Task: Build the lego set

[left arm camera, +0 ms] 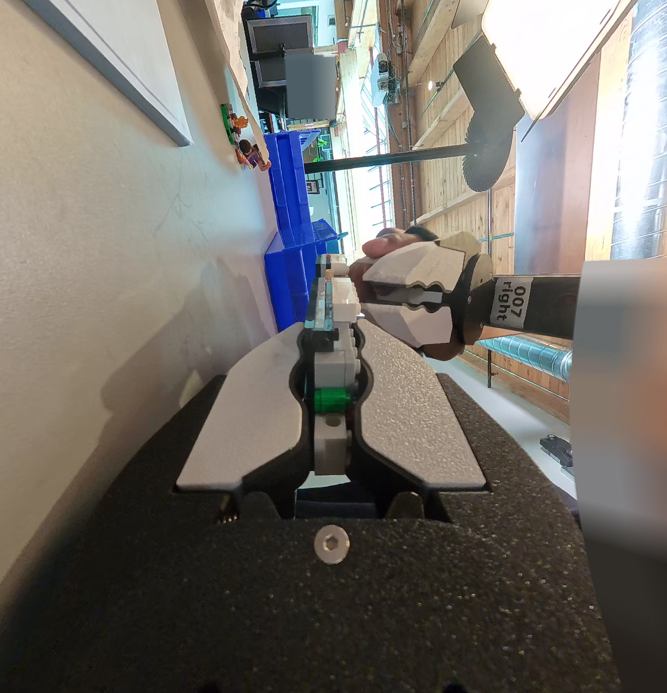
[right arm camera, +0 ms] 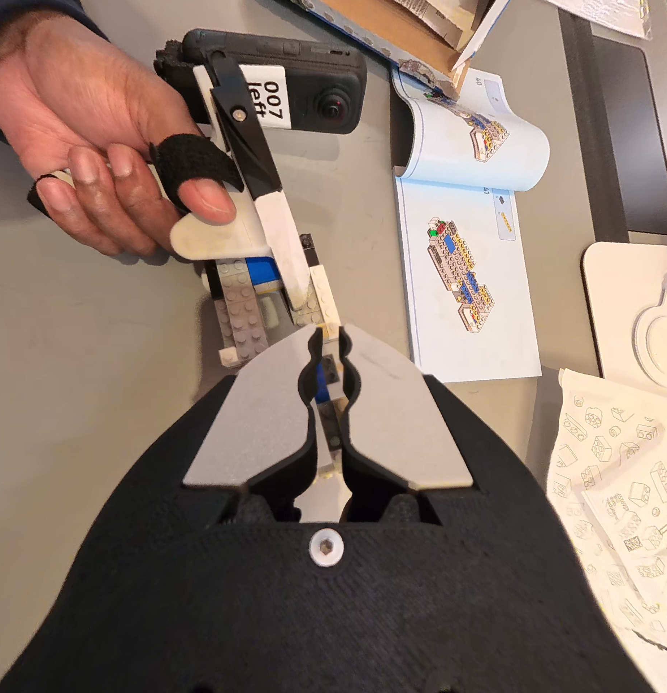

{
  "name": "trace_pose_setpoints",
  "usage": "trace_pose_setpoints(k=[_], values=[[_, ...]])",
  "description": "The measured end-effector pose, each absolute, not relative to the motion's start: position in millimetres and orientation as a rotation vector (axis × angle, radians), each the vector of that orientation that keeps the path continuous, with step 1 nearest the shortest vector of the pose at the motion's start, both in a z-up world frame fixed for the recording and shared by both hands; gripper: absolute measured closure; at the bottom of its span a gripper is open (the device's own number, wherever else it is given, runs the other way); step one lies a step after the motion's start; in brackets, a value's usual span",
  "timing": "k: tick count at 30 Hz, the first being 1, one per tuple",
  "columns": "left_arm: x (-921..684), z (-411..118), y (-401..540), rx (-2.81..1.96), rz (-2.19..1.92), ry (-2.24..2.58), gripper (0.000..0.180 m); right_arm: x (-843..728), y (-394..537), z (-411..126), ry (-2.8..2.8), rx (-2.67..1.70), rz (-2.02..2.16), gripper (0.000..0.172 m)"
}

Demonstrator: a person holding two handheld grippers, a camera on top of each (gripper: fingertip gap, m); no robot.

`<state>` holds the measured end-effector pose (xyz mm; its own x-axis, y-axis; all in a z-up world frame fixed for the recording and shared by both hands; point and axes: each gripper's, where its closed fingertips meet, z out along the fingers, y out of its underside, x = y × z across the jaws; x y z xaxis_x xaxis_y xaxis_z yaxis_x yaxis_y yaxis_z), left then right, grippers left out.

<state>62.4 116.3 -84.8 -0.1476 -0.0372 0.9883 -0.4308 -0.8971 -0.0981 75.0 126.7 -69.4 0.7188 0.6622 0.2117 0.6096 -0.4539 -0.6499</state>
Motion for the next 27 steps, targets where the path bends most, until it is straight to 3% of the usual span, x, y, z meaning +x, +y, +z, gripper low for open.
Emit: trace_pose_setpoints(k=[7,27], values=[[62,-83,114,1.854,2.145,-0.595,0.161,88,117,-68,-0.982,-2.331,0.181,0.149],[45,-74,55,1.556,1.968,-1.033,0.161,70,55,-57,-0.813,-2.500,0.988,0.133]])
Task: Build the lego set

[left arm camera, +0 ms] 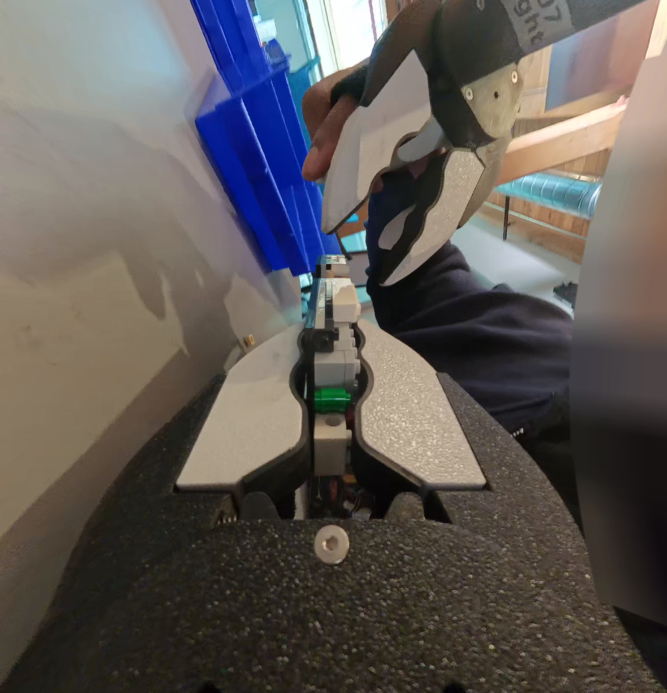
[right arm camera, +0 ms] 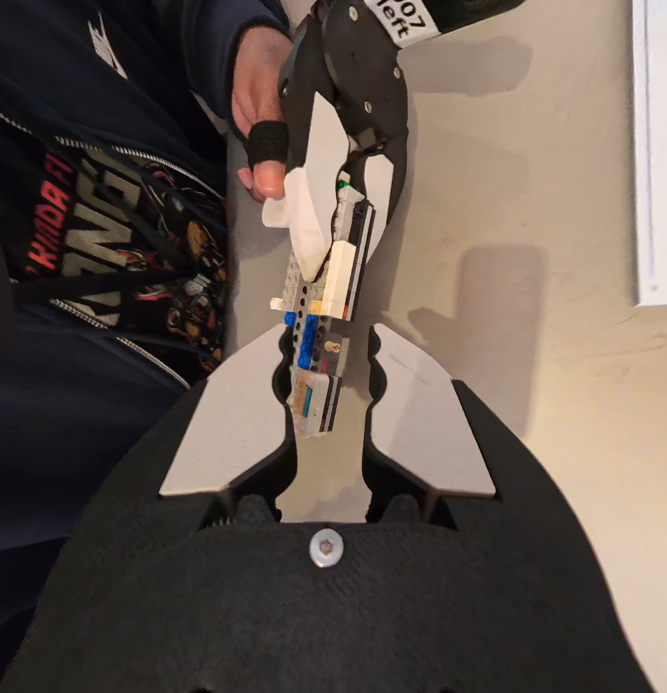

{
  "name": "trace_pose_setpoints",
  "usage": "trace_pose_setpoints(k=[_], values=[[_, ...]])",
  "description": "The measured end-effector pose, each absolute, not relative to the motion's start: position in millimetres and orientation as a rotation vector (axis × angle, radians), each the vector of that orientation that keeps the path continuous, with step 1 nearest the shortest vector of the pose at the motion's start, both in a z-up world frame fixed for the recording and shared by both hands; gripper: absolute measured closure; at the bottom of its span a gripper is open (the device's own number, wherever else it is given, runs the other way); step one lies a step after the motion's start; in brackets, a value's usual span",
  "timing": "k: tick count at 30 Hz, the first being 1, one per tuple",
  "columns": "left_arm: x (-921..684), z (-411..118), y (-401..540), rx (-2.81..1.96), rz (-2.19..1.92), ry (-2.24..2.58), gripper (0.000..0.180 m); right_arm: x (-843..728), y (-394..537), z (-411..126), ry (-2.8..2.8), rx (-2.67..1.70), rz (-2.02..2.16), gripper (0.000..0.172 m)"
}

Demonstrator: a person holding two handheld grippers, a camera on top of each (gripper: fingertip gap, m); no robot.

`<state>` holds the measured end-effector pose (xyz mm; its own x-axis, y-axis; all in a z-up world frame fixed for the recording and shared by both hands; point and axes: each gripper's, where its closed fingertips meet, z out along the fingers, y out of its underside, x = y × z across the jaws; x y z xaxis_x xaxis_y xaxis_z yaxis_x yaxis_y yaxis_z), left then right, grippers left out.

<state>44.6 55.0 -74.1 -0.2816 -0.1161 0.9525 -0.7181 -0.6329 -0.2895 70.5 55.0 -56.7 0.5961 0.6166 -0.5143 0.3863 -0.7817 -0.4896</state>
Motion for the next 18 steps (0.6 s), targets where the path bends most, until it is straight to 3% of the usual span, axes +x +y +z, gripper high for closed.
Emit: trace_pose_setpoints(k=[18], values=[[12,-74,53,1.322,1.773,-1.061,0.161,37,17,-77,-0.162,-2.247,1.084,0.124]])
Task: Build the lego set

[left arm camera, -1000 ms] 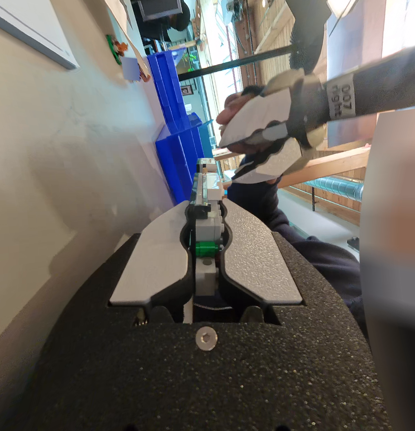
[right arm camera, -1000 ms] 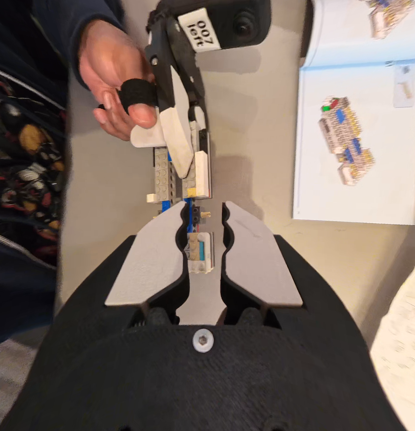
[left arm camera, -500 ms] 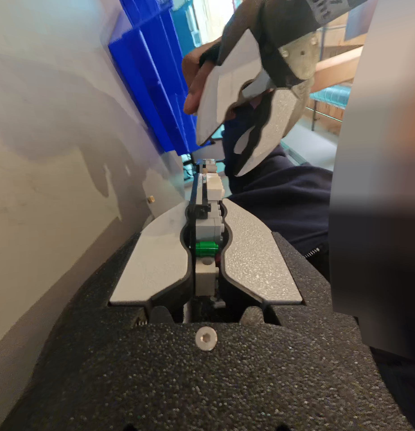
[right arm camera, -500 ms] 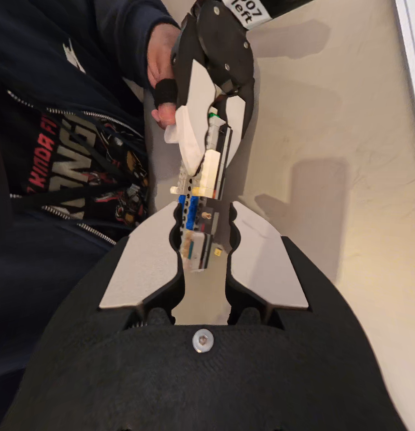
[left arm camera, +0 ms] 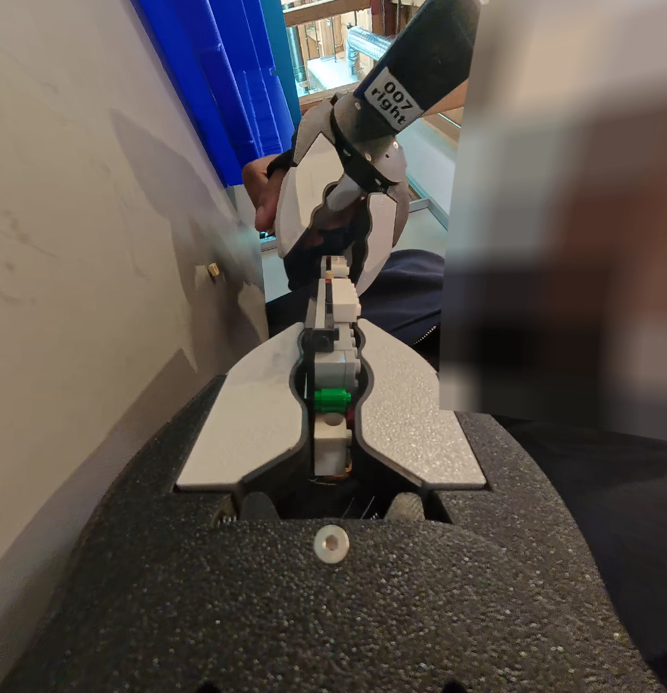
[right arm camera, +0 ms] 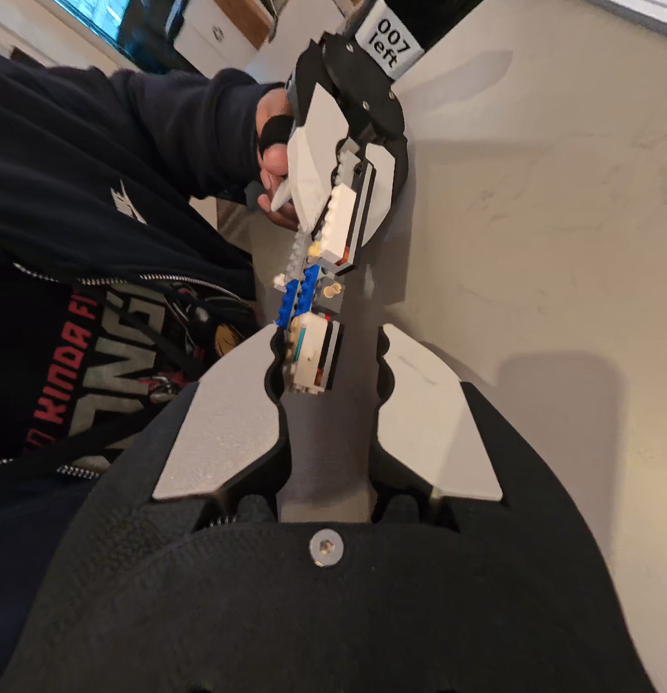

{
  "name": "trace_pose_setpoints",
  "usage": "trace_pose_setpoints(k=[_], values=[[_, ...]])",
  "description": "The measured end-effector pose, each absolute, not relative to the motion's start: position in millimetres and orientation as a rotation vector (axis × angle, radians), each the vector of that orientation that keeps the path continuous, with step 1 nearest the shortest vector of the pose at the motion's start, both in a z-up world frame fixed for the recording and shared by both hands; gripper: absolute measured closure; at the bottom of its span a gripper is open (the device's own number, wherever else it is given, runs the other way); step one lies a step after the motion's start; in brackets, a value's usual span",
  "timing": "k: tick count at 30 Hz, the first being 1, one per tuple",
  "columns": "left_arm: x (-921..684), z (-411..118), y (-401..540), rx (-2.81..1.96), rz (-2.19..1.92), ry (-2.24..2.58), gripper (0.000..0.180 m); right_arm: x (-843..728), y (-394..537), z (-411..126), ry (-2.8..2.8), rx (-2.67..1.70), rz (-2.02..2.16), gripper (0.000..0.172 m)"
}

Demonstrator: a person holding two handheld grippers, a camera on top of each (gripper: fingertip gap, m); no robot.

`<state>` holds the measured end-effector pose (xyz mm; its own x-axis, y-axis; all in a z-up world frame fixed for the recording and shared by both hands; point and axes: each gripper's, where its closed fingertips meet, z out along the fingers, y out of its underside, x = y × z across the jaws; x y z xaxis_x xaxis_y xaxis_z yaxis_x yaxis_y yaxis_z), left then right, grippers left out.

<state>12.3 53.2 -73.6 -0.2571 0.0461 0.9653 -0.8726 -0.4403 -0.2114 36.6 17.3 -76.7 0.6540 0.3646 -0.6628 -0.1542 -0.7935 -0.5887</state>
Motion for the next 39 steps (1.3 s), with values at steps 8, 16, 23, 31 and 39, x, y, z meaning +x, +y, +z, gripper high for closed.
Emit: trace_pose_setpoints(k=[8,16,23,31,39], values=[[11,-74,56,1.329,1.775,-1.030,0.161,42,12,-70,-0.133,-2.149,1.134,0.125],[12,-84,49,1.384,1.677,-1.093,0.161,45,23,-74,-0.119,-2.125,1.183,0.125],[11,-86,47,1.416,1.590,-1.144,0.161,32,31,-89,-0.138,-2.149,1.257,0.125],[8,-89,39,1.438,1.503,-1.183,0.161,28,37,-95,-0.117,-2.129,1.324,0.127],[8,-97,36,1.500,1.422,-1.226,0.161,25,34,-98,-0.122,-2.145,1.354,0.132]])
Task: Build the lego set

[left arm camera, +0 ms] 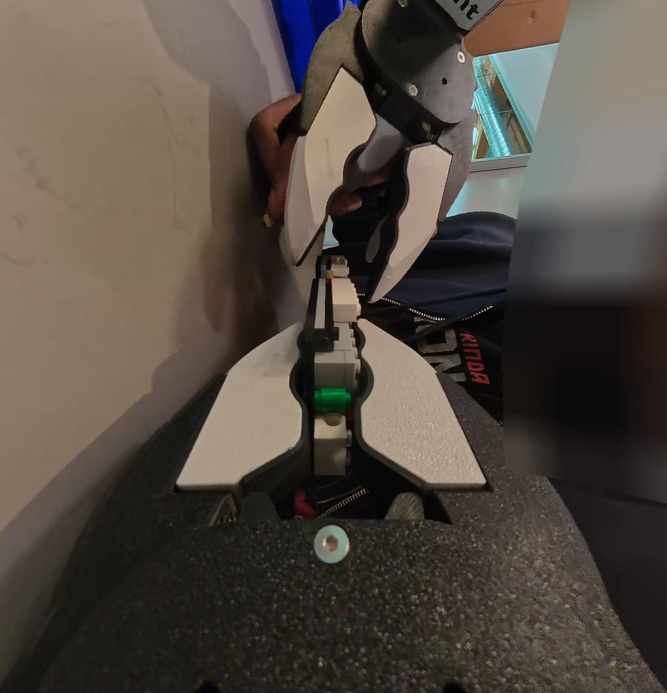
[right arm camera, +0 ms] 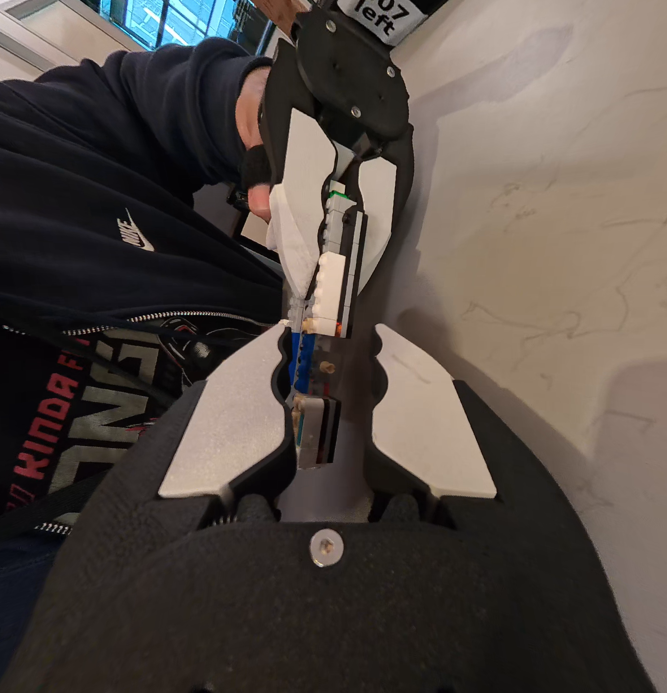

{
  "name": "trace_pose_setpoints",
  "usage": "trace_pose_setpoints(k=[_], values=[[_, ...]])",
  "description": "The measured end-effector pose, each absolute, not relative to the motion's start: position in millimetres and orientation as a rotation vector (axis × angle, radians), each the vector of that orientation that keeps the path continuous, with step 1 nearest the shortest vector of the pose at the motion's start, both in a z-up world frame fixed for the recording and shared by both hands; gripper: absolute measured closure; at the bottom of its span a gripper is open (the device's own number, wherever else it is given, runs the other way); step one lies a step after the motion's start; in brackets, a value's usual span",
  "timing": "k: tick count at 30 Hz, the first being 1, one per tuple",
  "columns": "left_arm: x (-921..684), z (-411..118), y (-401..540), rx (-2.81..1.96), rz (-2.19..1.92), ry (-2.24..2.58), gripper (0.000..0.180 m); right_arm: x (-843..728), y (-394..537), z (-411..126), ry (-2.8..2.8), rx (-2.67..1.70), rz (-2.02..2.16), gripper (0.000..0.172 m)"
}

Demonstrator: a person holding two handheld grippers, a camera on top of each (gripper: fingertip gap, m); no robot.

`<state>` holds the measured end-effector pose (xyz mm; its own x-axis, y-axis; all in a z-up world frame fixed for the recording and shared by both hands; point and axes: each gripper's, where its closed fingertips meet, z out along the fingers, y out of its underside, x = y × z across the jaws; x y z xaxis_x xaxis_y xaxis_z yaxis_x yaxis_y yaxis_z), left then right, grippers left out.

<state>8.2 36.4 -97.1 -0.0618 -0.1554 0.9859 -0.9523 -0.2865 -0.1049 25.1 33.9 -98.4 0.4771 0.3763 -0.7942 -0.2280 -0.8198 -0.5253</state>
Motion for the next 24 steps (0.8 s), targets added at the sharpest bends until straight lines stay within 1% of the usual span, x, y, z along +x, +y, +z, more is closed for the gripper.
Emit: trace_pose_setpoints(k=[19,24], values=[[3,-99,28,1.494,1.317,-1.332,0.161,13,25,-106,-0.197,-2.209,1.408,0.135],[3,-101,29,1.496,1.306,-1.347,0.161,11,24,-105,-0.195,-2.195,1.445,0.146]])
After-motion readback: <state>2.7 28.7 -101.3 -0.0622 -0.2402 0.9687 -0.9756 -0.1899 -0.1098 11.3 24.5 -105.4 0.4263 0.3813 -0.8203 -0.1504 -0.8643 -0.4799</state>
